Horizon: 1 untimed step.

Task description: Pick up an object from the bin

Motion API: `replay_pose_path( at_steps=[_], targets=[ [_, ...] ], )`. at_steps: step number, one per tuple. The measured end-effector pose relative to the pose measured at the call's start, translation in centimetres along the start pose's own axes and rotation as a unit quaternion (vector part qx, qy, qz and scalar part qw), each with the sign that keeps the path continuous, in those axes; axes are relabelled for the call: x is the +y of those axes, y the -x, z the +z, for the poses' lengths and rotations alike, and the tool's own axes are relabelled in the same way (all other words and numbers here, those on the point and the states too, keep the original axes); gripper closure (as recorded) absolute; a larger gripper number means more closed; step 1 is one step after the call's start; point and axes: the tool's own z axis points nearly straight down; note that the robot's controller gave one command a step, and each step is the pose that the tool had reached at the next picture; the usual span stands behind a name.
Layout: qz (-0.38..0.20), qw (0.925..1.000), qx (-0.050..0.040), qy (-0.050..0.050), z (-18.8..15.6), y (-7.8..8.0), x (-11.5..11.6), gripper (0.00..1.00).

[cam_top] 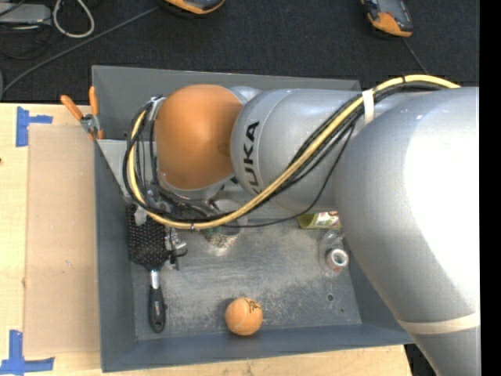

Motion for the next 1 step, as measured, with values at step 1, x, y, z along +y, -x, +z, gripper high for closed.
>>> replay_pose_path(
  at_steps=[1],
  targets=[
    [-0.201, 0.9796, -0.0061, -0.003, 3.71, 0.67, 0.21, 0.0]
  ],
)
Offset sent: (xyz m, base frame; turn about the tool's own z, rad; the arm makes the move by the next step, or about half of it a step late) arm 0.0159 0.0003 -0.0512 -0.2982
